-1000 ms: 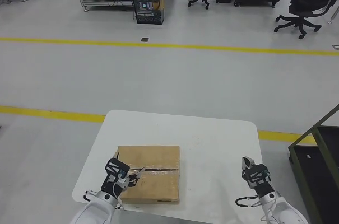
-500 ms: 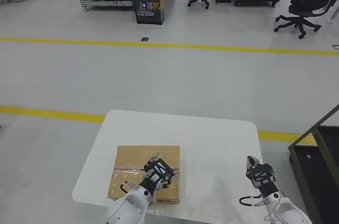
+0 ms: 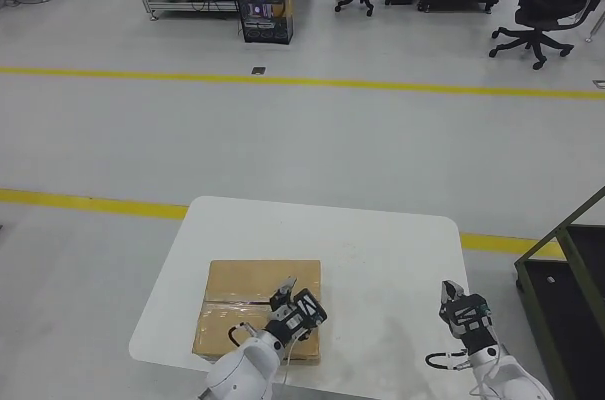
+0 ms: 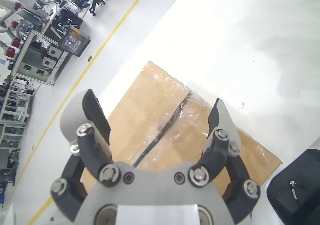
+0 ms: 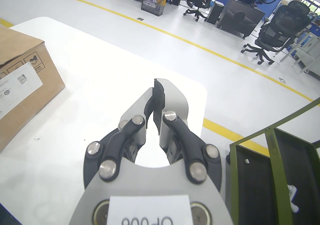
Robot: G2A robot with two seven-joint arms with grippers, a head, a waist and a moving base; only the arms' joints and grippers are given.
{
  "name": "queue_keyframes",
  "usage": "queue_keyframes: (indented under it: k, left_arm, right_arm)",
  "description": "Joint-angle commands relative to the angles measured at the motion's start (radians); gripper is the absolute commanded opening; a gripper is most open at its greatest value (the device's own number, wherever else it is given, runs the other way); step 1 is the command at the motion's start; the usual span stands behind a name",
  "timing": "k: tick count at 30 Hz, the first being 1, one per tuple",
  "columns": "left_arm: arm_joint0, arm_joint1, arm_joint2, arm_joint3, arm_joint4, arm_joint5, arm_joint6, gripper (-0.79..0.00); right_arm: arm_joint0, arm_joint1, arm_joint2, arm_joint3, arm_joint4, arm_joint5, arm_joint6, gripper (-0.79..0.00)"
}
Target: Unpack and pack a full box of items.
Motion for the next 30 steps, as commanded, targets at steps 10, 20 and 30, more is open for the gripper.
queue_keyframes:
  k: [10, 20, 30]
  left_arm:
    - [-0.046, -0.02, 0.021, 0.069, -0.039, 0.006, -0.05, 0.0]
    - [-0.073, -0.039, 0.047, 0.107, -0.041, 0.03, -0.093, 0.0]
    - [-0.069, -0.048, 0.031, 0.113, -0.026, 0.089, -0.092, 0.0]
  right_arm:
    - [-0.016, -0.002, 0.006, -0.019, 0.001, 0.004, 0.006, -0.785]
    - [-0.023, -0.002, 0.019, -0.019, 0.004, -0.006, -0.003, -0.785]
    - [-0.022, -0.004, 0.022, -0.017, 0.003, -0.012, 0.0, -0.785]
